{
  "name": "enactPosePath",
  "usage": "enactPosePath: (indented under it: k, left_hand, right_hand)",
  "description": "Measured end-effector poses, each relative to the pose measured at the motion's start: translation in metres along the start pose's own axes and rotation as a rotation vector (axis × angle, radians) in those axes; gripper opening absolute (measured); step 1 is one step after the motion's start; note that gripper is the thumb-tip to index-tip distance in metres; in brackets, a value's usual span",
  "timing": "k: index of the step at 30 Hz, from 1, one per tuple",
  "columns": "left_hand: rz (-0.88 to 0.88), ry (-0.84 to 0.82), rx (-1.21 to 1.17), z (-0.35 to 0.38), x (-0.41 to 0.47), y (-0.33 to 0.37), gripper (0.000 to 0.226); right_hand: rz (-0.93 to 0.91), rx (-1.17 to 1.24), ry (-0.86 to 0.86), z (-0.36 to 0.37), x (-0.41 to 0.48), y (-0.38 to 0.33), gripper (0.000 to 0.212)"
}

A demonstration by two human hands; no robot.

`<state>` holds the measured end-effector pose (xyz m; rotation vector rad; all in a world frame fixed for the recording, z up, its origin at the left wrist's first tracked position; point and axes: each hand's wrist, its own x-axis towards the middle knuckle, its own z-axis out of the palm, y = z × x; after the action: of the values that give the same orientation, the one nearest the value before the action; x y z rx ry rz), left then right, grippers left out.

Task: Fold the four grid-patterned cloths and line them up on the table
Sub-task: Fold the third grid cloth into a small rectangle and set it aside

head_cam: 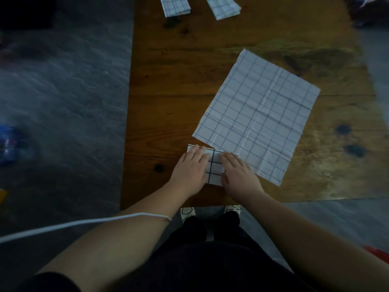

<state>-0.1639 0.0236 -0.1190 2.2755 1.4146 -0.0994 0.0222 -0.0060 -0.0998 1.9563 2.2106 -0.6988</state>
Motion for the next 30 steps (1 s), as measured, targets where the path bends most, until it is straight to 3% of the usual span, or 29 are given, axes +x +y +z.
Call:
enactPosePath:
  k: [9, 13, 17, 21, 25, 28, 30]
  left_hand:
    - [-0.110, -0.047, 0.015, 0.004, -0.025, -0.033, 0.058]
    - [-0.191, 0.037, -0.084, 0.002, -0.025, -0.015, 0.055]
    - [-0.279, 0.129, -0.240, 0.004, -0.025, 0.014, 0.055]
    - [-0.477, 0.185, -0.536, 0.004, -0.029, 0.040, 0.055]
    - [-0.717, 0.266, -0.803, 0.003, -0.033, 0.057, 0.069]
    - [-0.803, 0.355, -1.187, -0.011, -0.037, 0.074, 0.086]
    - [-0.793, 0.403, -1.477, -0.025, -0.044, 0.086, 0.096]
  right_hand:
    - [0.063, 0.003, 0.007, -0.006, 0.001, 0.041, 0.035]
    - [0.063, -0.087, 0.088, -0.019, 0.017, 0.037, 0.037]
    - [0.081, -0.070, -0.043, -0.031, 0.037, 0.037, 0.044]
    - [0.078, -0.078, -0.193, -0.039, 0.045, 0.042, 0.043]
    - [-0.007, 0.203, -0.305, -0.060, 0.036, 0.045, 0.007]
    - [-0.153, 0.365, -0.350, -0.088, 0.018, 0.046, 0.009]
    - [-0.133, 0.592, -0.399, -0.107, 0.003, 0.049, 0.033]
